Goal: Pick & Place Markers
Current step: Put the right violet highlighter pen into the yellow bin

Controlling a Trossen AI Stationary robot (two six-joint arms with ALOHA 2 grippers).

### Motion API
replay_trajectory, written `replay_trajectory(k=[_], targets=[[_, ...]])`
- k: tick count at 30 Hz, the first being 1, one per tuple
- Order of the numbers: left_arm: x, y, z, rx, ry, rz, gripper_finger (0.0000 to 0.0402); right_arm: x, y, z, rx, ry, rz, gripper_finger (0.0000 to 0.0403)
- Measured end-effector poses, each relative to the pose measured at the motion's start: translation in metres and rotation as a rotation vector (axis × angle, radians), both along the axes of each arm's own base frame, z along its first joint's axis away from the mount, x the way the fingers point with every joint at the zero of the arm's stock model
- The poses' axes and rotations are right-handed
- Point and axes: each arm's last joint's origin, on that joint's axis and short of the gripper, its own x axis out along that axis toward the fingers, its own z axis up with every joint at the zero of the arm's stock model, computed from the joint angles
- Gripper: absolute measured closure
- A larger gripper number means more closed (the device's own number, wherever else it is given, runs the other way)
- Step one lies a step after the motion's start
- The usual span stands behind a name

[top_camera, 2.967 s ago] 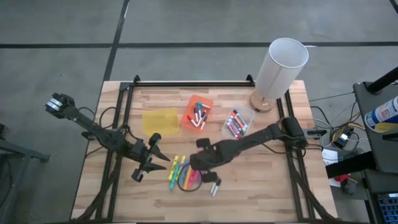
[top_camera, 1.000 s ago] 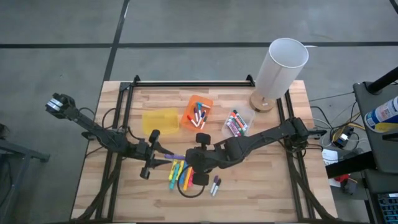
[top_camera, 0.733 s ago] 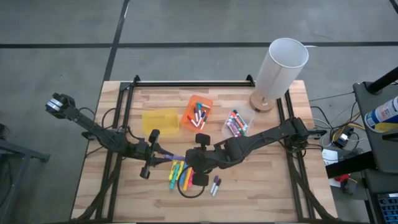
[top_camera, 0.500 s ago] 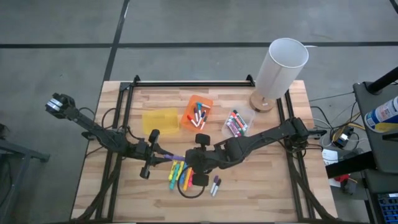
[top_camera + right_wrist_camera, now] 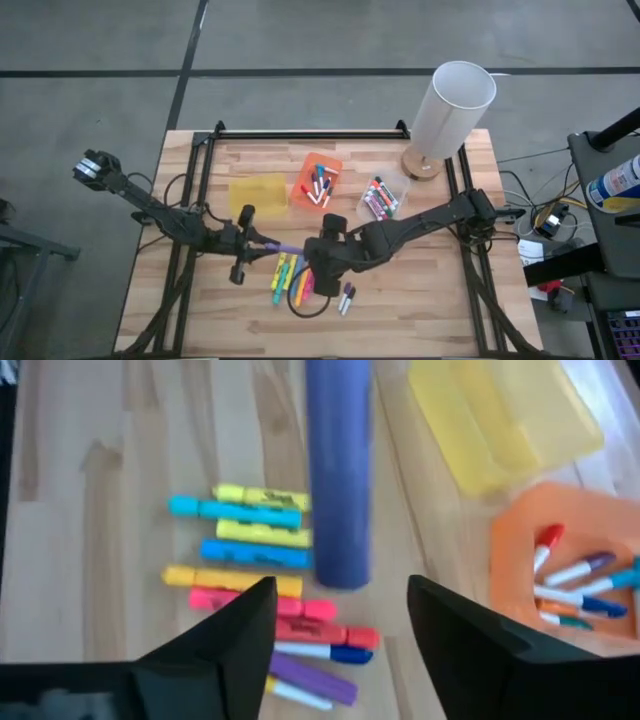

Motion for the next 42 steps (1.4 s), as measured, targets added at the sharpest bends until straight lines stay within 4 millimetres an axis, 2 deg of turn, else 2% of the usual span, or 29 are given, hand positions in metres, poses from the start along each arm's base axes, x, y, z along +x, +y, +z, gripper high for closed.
replay_trajectory(k=[3,7,12,16,23,29,35,39,42], targets=[[-0.001,0.003,0.0,-0.008,0.008,0.087,0.0344,-0.004,0.001,-0.004,-0.003,0.037,-0.009,0.0166],[-0.002,0.01,-0.006,0.029,0.085,0.294,0.0344,-0.006,0.003,-0.012,-0.005,0.066,-0.015,0.0156],[-0.006,0.019,-0.013,0.117,0.198,0.573,0.0344,-0.01,0.006,-0.029,-0.014,0.114,-0.024,0.0155],[-0.01,0.027,-0.013,0.173,0.251,0.711,0.0344,-0.01,0.006,-0.044,-0.016,0.131,-0.029,0.0158],[-0.013,0.05,-0.02,0.159,0.35,0.814,0.0344,-0.009,0.006,-0.053,-0.009,0.122,-0.031,0.0156],[-0.015,0.081,-0.023,-0.004,0.555,0.85,0.0344,-0.008,0.007,-0.053,-0.004,0.11,-0.031,0.0163],[-0.016,0.102,-0.014,-0.039,0.695,0.878,0.0344,-0.008,0.007,-0.053,-0.003,0.105,-0.029,0.0165],[-0.014,0.114,-0.006,-0.104,0.802,0.818,0.0344,-0.007,0.007,-0.053,0.002,0.092,-0.028,0.0164],[-0.01,0.119,-0.004,-0.091,0.893,0.795,0.0344,-0.006,0.007,-0.053,0.003,0.088,-0.028,0.0163]])
